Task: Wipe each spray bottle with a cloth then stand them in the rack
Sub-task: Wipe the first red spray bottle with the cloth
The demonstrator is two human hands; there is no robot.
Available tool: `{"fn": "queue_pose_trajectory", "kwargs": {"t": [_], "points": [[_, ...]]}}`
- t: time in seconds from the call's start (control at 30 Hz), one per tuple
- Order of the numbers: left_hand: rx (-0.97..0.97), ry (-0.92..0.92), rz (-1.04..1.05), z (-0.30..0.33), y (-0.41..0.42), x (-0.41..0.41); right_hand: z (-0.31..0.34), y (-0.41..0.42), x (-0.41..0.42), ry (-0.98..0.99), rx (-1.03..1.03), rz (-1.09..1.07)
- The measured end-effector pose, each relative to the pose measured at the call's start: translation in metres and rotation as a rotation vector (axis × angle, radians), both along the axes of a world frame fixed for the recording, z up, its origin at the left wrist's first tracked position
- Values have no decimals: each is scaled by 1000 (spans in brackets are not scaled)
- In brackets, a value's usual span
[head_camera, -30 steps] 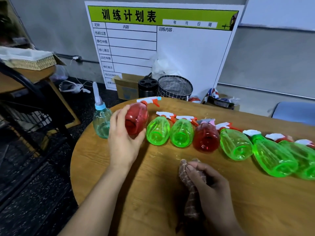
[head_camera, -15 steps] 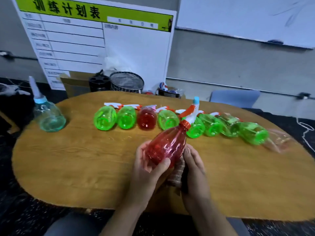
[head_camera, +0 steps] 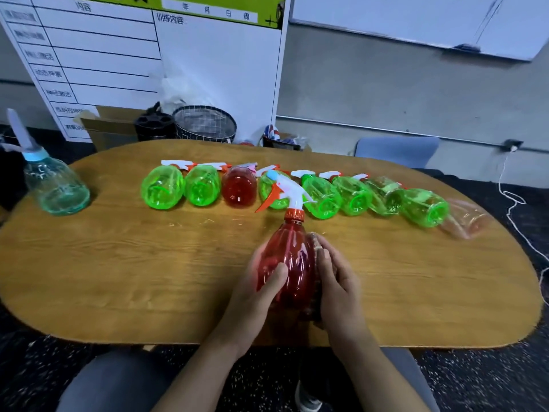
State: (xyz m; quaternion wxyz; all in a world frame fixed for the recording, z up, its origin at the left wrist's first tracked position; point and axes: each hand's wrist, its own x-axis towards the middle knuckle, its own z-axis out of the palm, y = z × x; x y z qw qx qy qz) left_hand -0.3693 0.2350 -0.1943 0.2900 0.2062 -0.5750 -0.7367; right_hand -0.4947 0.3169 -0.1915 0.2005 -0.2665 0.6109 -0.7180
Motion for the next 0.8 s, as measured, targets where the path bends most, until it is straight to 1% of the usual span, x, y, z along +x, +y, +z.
{"fn": "queue_pose_trajectory", "kwargs": {"t": [0.1,0.13,0.2,0.27,0.37,0.43,0.47,0.57,0.67,0.73,0.8], "points": [[33,27,29,-5,-4,2,3,-2,-5,64,-14,-31],[43,32,36,-6,-5,2,9,-3,-7,113,-31,-54],[46,44,42,-9,-6,2,28,-9,-14,286,-22,-51],[60,71,44,-9,-6,1,45,-17,-21,489,58,19],[96,94,87,-6,-5,0,51,-32,-24,741,260,91],[129,90,91,-4,-6,0,43,-38,-18,859,344,84],[136,87,84,-2,-6,1,39,-38,-14,898,355,78],[140,90,58,-1,-6,1,32,-29,-9,998,309,89],[140,73,27,-2,-8,1,28,-16,-11,1109,241,150],[147,75,8,-1,-8,1,26,-8,-9,1248,211,221],[147,81,33,0,-8,1,23,-1,-4,1411,183,313]]}}
